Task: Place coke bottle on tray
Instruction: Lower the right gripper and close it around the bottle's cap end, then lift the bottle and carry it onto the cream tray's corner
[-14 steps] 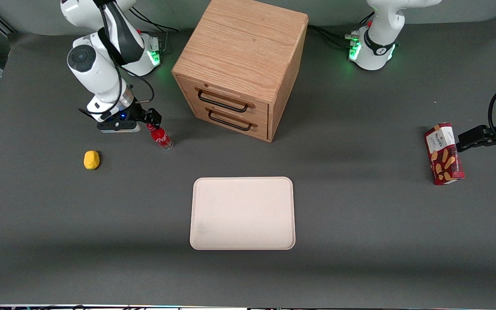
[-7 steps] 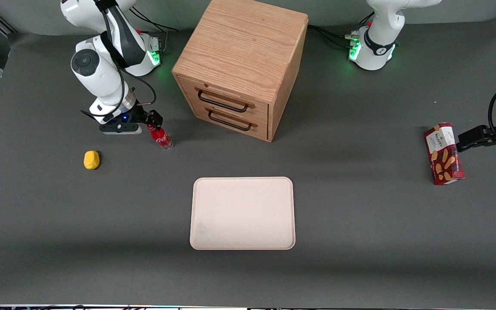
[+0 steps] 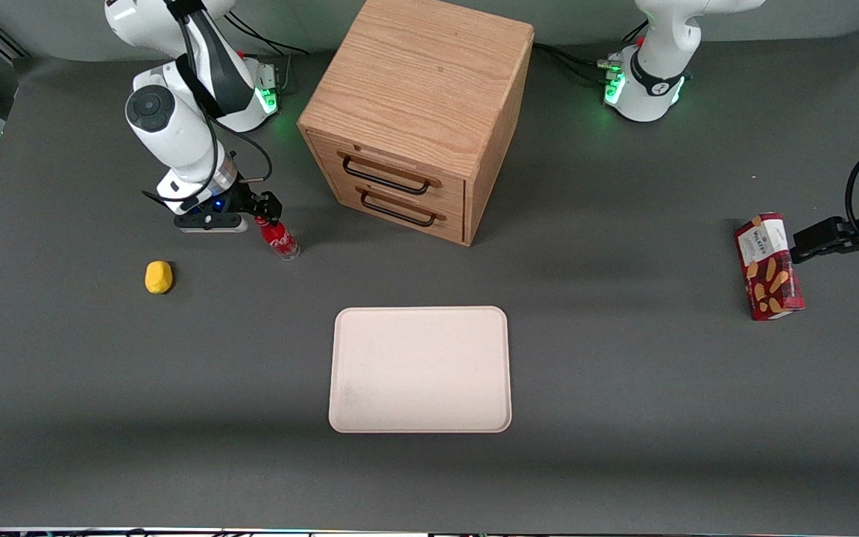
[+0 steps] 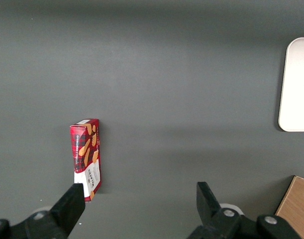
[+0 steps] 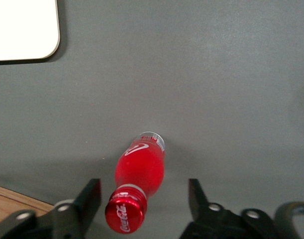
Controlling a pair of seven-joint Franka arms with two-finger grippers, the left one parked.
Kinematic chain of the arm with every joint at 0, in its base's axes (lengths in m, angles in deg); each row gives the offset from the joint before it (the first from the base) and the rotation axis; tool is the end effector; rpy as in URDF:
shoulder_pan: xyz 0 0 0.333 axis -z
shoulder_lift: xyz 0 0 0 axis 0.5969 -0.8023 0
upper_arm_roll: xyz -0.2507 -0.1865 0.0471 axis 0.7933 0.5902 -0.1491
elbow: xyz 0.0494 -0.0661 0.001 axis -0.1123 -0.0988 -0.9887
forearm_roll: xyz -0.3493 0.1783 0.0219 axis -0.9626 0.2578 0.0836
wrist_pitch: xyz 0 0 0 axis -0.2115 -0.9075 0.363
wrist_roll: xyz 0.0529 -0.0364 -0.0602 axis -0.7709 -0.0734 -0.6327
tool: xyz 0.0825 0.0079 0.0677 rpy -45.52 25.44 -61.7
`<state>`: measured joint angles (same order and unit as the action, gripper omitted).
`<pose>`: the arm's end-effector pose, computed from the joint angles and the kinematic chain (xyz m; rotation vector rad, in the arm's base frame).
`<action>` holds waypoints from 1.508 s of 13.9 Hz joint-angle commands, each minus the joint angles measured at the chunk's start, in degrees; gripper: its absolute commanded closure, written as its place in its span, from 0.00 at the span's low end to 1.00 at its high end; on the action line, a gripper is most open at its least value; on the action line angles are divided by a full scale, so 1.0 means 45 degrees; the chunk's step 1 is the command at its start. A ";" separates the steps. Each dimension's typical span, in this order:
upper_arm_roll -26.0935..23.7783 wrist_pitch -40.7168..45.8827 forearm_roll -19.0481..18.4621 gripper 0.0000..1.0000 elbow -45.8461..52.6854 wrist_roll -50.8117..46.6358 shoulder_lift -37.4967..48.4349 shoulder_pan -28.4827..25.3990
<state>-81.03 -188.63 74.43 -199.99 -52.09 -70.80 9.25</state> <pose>0.4098 0.1435 0.3252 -3.1122 0.0939 -0.0608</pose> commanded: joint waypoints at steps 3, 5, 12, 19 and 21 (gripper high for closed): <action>-0.0081 0.0272 -0.0167 0.91 0.0072 -0.0411 0.0158 -0.0044; -0.0081 0.0331 -0.0167 1.00 0.0092 -0.0411 0.0178 -0.0044; -0.0042 0.2490 -0.0148 1.00 0.1570 -0.0216 0.0529 -0.0005; 0.0095 0.9307 -0.0090 1.00 0.7700 -0.0196 0.0394 0.0054; 0.0095 1.0852 0.0008 1.00 0.9304 -0.0177 0.0257 0.0054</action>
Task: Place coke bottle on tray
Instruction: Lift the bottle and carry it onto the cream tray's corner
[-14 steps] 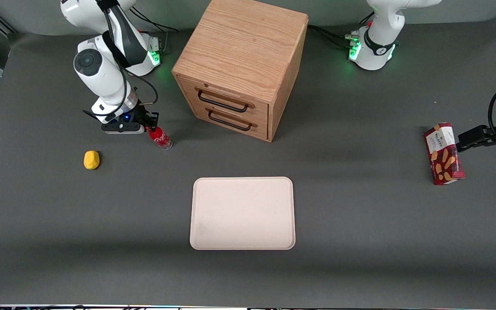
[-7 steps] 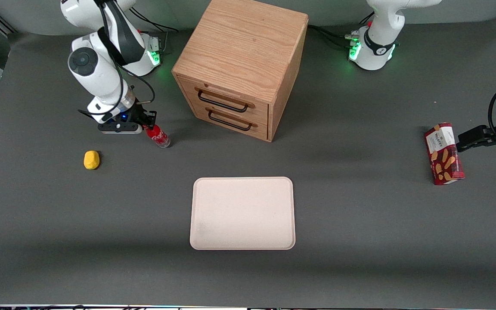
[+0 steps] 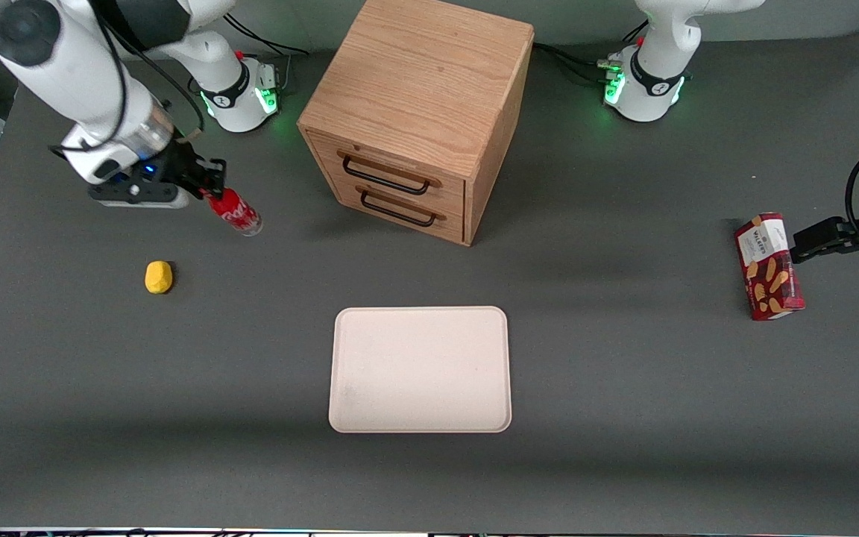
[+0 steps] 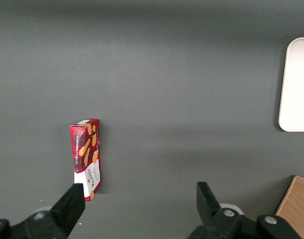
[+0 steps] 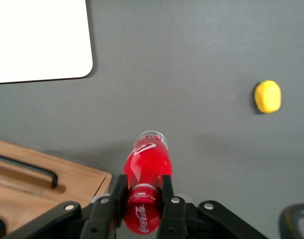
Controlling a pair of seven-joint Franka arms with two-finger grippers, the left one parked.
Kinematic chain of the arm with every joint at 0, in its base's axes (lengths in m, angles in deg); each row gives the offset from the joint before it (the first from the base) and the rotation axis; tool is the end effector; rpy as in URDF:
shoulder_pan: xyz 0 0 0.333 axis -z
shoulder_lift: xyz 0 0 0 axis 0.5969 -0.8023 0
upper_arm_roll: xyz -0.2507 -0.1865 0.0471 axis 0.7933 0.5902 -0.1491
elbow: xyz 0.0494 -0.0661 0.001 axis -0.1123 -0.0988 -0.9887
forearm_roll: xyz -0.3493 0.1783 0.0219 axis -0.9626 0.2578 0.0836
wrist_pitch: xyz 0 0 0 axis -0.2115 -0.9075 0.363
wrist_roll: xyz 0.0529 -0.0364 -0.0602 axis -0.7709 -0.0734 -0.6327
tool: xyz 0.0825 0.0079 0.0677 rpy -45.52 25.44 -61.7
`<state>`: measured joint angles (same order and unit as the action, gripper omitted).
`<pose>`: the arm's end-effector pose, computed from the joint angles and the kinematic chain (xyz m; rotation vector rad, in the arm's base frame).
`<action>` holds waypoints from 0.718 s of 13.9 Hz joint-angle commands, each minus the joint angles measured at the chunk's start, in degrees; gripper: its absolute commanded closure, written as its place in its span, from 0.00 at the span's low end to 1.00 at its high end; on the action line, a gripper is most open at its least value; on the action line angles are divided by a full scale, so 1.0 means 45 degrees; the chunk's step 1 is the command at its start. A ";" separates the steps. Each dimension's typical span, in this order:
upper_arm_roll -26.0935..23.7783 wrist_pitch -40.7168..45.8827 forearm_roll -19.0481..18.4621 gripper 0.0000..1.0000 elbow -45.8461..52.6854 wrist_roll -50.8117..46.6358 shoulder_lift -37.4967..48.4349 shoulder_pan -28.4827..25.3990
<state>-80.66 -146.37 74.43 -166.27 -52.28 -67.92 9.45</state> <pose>0.4596 0.1460 0.5519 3.1293 -0.1320 -0.0844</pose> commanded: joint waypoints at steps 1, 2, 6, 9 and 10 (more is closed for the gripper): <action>0.0033 0.1972 0.0028 1.00 0.2396 -0.0134 -0.0460 0.0009; 0.0053 0.2344 0.0067 1.00 0.2885 -0.0114 -0.0538 0.0028; 0.0072 0.3010 0.0340 1.00 0.4992 0.0101 -0.1920 0.0048; 0.0072 0.4627 0.1509 1.00 0.8872 0.0101 -0.4572 0.0437; 0.0014 0.5059 0.1706 1.00 1.0046 0.0101 -0.5510 0.0574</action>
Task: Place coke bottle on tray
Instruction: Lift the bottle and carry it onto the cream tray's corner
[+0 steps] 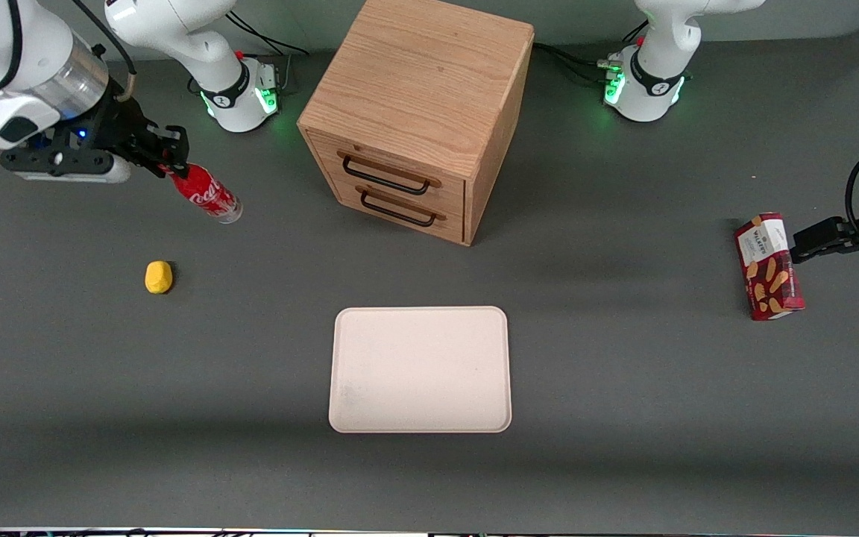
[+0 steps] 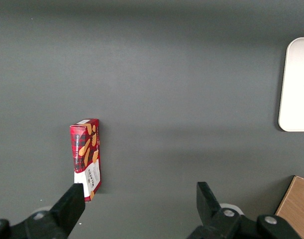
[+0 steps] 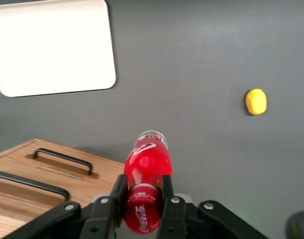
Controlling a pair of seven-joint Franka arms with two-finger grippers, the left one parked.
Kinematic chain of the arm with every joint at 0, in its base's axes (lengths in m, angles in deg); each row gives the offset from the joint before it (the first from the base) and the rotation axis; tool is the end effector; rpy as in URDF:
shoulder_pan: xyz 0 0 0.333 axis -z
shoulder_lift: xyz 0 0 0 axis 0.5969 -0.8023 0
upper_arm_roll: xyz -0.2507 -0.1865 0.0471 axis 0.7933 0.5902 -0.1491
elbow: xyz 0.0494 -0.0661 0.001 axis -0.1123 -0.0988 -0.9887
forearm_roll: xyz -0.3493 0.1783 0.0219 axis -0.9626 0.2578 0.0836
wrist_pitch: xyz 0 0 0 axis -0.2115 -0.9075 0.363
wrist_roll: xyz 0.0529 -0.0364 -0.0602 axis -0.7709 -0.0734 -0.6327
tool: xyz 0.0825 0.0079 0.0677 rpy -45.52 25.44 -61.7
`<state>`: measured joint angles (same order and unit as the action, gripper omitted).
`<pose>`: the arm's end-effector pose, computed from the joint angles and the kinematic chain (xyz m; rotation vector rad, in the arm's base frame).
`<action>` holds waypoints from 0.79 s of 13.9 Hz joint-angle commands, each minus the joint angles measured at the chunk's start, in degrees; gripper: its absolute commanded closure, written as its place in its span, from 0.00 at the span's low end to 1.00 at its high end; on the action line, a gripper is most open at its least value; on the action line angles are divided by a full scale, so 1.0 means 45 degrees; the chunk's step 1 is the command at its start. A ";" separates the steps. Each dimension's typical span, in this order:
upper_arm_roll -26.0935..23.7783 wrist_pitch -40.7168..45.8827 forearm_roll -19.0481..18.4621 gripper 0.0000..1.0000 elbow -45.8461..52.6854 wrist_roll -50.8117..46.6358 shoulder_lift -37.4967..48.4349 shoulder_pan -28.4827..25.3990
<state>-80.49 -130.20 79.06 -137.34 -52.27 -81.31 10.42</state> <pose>0.5133 0.1680 0.6472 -3.1031 0.1666 0.1212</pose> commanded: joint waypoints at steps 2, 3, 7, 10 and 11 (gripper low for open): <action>-0.0219 0.1566 0.0700 1.00 0.5225 -0.0017 -0.3965 0.0439; -0.0374 0.1547 0.0700 1.00 0.6044 -0.0096 -0.4745 0.0439; -0.1427 0.1022 0.0680 1.00 0.8451 -0.1965 -0.7308 0.0439; -0.2266 -0.0225 0.0642 1.00 0.8864 -0.4152 -0.8265 0.0380; -0.2444 -0.0695 0.0641 1.00 0.8865 -0.4488 -0.8423 0.0380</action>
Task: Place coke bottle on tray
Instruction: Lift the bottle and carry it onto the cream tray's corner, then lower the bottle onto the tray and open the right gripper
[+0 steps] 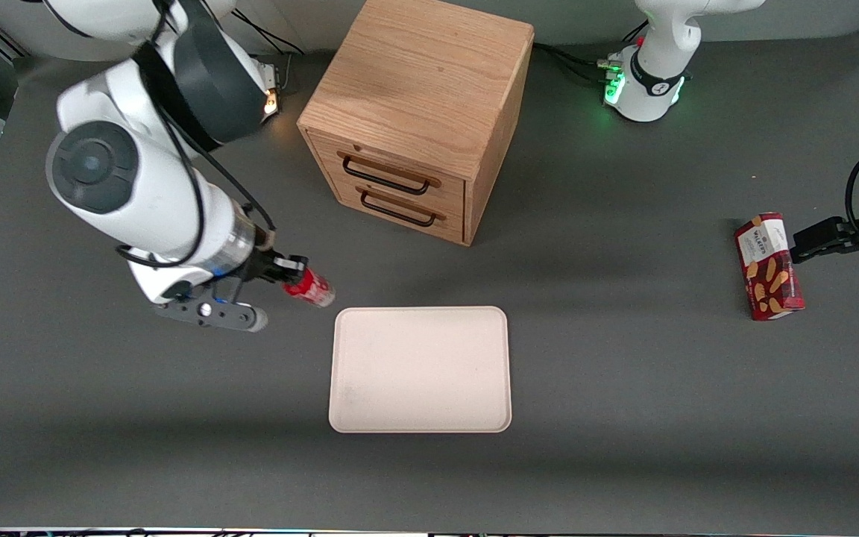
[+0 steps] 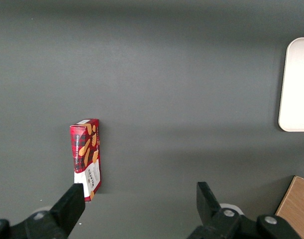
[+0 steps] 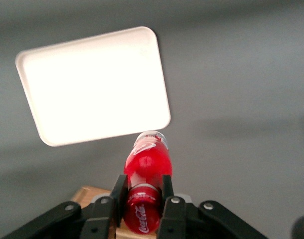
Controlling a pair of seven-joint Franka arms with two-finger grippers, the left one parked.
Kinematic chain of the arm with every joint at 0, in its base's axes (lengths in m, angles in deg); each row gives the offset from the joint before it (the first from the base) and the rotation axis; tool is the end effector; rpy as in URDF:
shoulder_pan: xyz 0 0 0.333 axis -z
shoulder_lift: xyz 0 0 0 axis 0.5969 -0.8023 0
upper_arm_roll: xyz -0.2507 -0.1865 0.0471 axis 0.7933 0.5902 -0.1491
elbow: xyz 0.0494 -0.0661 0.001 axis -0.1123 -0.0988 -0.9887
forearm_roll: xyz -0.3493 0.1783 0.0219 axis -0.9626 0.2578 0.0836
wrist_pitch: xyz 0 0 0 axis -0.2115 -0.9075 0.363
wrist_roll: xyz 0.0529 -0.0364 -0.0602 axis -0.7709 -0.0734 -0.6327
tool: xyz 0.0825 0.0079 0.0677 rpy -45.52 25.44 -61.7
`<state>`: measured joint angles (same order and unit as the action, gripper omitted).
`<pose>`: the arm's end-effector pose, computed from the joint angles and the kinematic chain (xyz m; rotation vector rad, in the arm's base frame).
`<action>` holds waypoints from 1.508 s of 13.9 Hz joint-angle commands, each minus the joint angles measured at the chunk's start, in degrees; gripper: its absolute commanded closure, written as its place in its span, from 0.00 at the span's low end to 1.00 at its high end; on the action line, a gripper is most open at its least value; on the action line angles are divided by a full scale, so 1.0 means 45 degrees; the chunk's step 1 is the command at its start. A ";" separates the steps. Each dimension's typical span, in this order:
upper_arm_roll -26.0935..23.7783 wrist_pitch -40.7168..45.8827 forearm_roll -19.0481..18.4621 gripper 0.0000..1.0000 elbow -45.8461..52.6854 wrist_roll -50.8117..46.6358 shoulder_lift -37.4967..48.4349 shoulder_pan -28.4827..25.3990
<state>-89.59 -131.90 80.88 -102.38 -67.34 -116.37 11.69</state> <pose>0.6384 0.3111 0.5448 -3.0590 0.3574 0.1190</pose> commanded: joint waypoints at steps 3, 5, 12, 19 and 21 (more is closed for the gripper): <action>-0.0404 -0.1099 0.0139 1.00 0.1077 -0.1008 -0.1119 0.0117; -0.0326 -0.1354 -0.0229 1.00 0.1058 -0.0890 -0.1430 0.0137; -0.0326 -0.3129 -0.1326 1.00 0.0882 -0.0401 -0.2817 0.0157; -0.0306 -0.4890 -0.1678 1.00 -0.0835 -0.0479 -0.3269 0.0215; -0.0306 -0.5083 -0.1678 1.00 -0.0914 -0.0479 -0.3307 0.0215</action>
<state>-90.95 -153.41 74.01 -105.09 -70.15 -132.63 12.56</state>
